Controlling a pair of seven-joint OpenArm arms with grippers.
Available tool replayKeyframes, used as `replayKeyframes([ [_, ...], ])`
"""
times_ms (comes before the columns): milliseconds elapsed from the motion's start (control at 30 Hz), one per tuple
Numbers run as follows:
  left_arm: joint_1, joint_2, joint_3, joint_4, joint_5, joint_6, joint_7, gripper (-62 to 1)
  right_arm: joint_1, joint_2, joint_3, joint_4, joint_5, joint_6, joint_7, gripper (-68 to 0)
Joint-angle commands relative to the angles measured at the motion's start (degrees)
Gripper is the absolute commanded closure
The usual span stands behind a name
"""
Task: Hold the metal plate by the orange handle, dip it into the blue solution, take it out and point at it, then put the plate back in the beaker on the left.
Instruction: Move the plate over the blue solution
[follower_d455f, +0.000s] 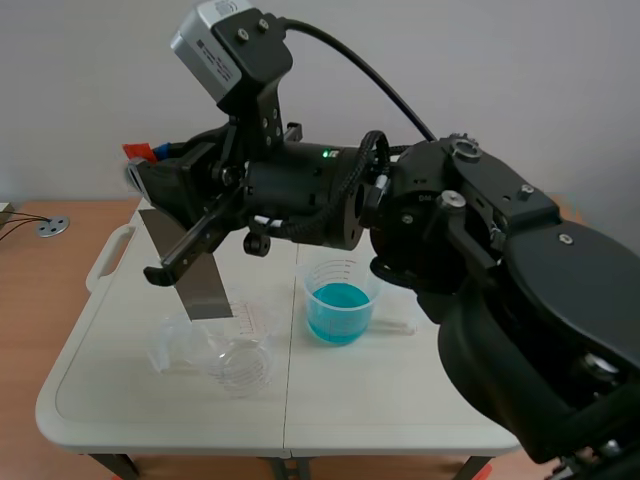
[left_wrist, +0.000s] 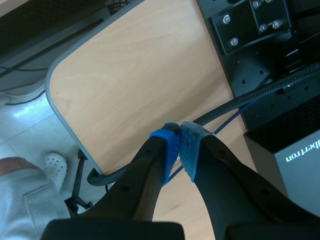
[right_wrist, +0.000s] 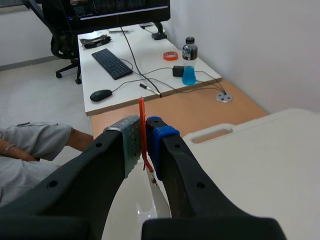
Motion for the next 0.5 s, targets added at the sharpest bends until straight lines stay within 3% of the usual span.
replayKeyframes([
  [0,0.92,-0.17,-0.24,0.72,-0.2,-0.04,-0.31,-3.2,0.72,0.7,-0.04,2.56,0.81,0.83,0.85,-1.3],
  [233,0.98,-2.14,-1.9,0.72,-0.42,0.35,-0.31,-3.2,0.7,3.39,0.13,9.33,0.87,0.83,1.14,-1.3],
  [467,1.86,-4.04,-8.26,0.79,-0.63,0.96,-0.35,-3.2,0.72,6.27,1.81,14.05,3.1,0.83,1.11,-1.3],
])
